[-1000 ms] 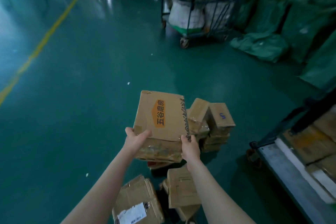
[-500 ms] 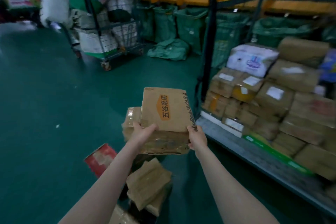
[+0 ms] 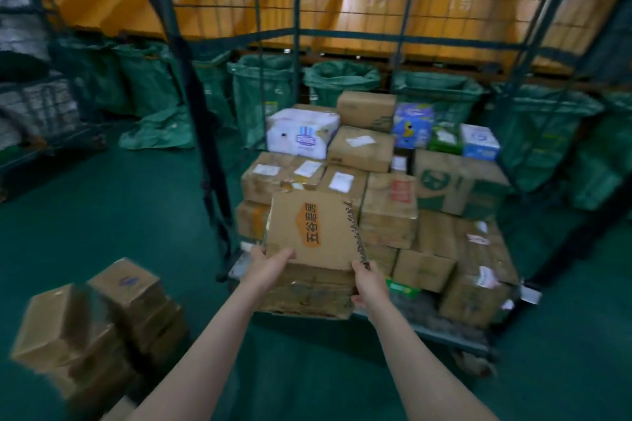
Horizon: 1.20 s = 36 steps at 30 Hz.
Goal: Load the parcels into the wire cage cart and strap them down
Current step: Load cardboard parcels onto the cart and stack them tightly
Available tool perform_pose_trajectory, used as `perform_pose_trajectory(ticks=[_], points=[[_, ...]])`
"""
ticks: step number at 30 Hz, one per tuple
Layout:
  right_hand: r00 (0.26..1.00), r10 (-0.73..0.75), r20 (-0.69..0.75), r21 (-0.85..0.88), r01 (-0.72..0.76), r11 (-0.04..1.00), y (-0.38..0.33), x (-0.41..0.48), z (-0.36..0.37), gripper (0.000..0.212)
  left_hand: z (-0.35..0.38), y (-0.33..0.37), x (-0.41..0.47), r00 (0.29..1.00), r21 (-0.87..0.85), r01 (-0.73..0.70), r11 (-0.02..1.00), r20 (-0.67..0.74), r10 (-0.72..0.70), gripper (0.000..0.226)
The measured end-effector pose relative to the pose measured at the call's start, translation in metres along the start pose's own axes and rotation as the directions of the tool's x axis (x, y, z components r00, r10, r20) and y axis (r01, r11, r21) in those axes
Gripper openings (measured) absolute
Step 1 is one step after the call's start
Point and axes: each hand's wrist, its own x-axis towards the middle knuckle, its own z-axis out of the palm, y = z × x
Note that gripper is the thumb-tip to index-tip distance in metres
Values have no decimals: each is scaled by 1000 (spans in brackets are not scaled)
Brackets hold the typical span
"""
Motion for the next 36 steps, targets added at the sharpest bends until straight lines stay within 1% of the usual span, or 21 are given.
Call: perform_pose_trajectory(ticks=[3, 6, 10, 12, 13, 15, 17, 19, 22, 23, 24, 27, 29, 31, 33, 36], points=[[996, 52, -69, 28, -51, 998, 5, 26, -49, 47, 58, 22, 14, 999, 31, -27, 999, 48, 25, 70], [985, 116, -129, 98, -103, 990, 9, 55, -99, 43, 113, 44, 26, 993, 101, -56, 993, 106, 45, 70], [961, 206, -183, 260, -154, 953, 15, 90, -148, 42, 174, 70, 47, 984, 237, -116, 965, 158, 79, 69], [945, 247, -216, 361, -158, 919, 21, 106, -166, 43, 201, 83, 61, 967, 281, -169, 945, 230, 104, 70], [932, 268, -244, 398, -156, 904, 26, 119, -178, 43, 220, 91, 71, 950, 296, -197, 934, 295, 107, 72], [910, 299, -287, 433, -156, 888, 28, 135, -198, 46, 248, 107, 86, 905, 307, -253, 917, 411, 112, 84], [877, 342, -337, 453, -167, 876, 27, 155, -217, 47, 277, 123, 104, 859, 293, -284, 913, 501, 107, 94], [841, 381, -385, 483, -168, 859, 21, 174, -235, 48, 301, 140, 121, 815, 307, -332, 892, 570, 107, 85], [806, 417, -421, 550, -139, 823, 14, 201, -252, 48, 328, 162, 136, 746, 278, -429, 859, 646, 163, 69], [797, 428, -426, 574, -127, 809, 11, 210, -255, 49, 334, 167, 141, 730, 268, -457, 848, 657, 186, 65], [791, 441, -425, 601, -118, 790, 8, 219, -257, 49, 342, 173, 149, 722, 271, -479, 835, 663, 199, 67], [765, 499, -406, 667, -125, 735, 4, 248, -258, 49, 362, 184, 171, 719, 332, -527, 782, 665, 202, 86], [779, 501, -377, 706, -108, 700, 5, 270, -259, 47, 378, 192, 187, 728, 367, -524, 769, 662, 180, 92], [778, 504, -374, 699, -120, 705, 4, 289, -264, 43, 390, 200, 199, 734, 392, -518, 760, 660, 160, 89], [765, 519, -380, 683, -146, 715, 3, 312, -271, 42, 404, 207, 211, 728, 400, -534, 745, 666, 165, 81], [755, 545, -365, 661, -202, 723, -3, 354, -288, 40, 437, 216, 236, 746, 425, -551, 718, 637, 195, 76]])
